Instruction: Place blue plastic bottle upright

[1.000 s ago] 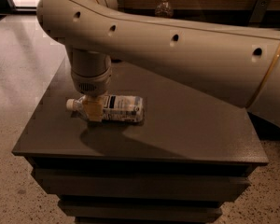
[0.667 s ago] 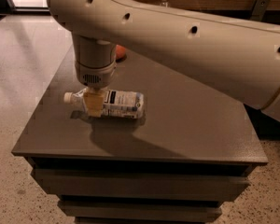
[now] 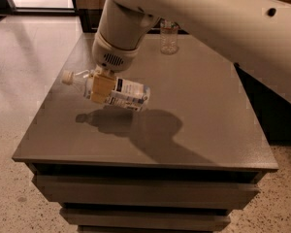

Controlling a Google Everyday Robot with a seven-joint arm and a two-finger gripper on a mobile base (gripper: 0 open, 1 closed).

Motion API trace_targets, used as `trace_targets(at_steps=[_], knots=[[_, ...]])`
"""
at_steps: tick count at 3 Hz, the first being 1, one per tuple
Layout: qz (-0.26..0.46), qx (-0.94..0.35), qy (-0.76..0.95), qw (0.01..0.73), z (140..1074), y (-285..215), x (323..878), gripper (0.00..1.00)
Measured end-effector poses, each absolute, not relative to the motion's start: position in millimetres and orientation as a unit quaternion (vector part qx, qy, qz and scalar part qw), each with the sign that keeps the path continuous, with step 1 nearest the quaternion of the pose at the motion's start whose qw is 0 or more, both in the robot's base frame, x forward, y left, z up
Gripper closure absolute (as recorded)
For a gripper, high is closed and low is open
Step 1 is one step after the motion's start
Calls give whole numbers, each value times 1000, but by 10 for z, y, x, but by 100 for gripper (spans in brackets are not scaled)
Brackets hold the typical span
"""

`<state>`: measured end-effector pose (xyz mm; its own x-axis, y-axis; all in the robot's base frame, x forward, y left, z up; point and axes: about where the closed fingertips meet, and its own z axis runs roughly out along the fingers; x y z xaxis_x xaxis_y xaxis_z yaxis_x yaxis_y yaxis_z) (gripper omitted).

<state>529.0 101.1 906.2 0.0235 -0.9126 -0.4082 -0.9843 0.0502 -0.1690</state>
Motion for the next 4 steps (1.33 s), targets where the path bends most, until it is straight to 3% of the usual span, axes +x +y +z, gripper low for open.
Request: trace_targets(at_steps=[4], knots=[[372, -606, 565, 419, 9381, 803, 5292, 100]])
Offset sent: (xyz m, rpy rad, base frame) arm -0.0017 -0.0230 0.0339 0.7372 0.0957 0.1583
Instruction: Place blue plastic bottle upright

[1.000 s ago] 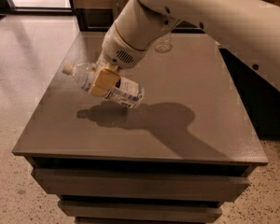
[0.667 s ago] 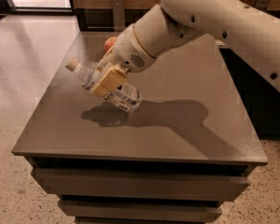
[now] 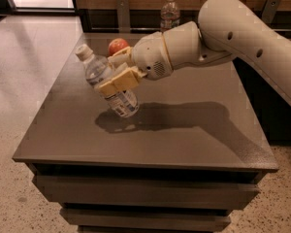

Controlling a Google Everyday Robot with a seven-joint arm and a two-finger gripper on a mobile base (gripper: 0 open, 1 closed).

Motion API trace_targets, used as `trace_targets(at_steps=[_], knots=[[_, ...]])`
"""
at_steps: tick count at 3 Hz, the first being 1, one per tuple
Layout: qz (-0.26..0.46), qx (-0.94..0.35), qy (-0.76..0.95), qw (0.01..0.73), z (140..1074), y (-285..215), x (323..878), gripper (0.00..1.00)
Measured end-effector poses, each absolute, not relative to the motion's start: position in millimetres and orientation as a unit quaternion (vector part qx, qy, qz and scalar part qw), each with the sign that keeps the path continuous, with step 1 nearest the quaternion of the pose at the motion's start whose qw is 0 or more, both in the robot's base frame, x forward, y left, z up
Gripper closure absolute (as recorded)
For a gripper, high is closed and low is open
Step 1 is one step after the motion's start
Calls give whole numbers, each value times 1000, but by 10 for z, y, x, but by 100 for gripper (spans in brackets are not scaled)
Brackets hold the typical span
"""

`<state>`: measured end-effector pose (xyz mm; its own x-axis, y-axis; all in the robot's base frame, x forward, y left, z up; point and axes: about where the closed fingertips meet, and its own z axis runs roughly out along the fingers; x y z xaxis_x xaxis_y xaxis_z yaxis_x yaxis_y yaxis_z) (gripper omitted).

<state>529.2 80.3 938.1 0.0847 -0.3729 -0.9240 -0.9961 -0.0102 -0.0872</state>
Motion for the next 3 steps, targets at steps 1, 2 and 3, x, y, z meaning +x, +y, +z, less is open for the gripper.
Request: trace_targets(at_steps=[1, 2, 3], knots=[[412, -584, 534, 452, 9449, 768, 5285, 100], [445, -565, 509, 474, 9453, 744, 5282, 100], [465, -551, 493, 487, 9435, 729, 5276, 100]])
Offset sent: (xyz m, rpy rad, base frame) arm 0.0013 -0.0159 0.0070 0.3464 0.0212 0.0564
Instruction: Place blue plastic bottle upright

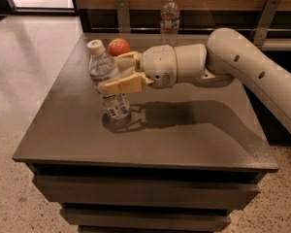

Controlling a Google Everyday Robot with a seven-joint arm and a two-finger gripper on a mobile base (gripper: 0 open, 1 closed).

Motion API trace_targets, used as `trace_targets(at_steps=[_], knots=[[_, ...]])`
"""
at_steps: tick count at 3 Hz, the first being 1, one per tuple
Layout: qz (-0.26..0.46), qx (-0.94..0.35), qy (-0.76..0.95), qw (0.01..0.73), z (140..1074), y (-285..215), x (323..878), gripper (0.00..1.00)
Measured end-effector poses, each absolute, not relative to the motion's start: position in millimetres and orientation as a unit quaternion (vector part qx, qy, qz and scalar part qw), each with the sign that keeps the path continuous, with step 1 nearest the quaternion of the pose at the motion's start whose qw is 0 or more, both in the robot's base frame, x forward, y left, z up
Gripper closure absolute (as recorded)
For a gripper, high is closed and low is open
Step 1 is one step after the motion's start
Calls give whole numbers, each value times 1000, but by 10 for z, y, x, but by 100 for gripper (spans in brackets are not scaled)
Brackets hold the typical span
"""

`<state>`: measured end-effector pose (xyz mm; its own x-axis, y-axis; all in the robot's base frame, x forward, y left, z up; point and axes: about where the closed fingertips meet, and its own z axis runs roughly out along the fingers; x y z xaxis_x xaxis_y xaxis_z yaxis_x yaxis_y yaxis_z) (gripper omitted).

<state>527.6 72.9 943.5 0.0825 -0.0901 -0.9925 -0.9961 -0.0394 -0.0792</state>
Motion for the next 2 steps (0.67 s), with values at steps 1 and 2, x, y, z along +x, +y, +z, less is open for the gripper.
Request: trace_targets(at_steps=[1, 2], knots=[[478, -541, 480, 498, 9415, 722, 5273, 100], [484, -535, 473, 505, 9396, 721, 5269, 100]])
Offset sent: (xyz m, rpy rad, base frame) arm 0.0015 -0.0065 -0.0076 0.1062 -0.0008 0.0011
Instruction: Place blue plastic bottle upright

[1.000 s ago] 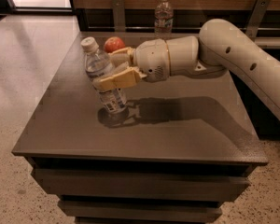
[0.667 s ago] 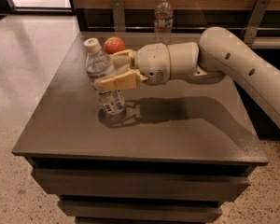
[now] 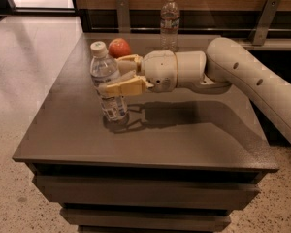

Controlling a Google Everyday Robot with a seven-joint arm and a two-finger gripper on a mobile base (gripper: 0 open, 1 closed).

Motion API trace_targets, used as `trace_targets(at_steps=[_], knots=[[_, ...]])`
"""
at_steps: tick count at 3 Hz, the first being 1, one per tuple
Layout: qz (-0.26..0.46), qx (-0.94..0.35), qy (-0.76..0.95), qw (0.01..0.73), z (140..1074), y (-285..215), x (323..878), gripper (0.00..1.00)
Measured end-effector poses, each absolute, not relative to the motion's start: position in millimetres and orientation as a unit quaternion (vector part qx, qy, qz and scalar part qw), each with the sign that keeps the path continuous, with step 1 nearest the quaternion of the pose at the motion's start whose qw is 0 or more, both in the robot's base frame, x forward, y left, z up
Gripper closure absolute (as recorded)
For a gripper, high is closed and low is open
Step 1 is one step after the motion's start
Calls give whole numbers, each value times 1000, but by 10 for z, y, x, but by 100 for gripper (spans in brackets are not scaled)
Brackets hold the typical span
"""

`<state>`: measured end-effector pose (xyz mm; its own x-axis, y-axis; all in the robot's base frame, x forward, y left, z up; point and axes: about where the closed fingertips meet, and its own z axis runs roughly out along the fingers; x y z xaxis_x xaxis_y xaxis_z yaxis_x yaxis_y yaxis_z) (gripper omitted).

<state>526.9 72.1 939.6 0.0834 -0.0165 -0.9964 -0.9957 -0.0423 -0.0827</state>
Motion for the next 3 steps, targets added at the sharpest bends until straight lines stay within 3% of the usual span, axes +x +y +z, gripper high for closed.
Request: trace_targets(at_steps=[2, 3], knots=[[491, -528, 468, 511, 9351, 714, 5266, 100], [494, -526, 465, 514, 9335, 709, 5271, 85]])
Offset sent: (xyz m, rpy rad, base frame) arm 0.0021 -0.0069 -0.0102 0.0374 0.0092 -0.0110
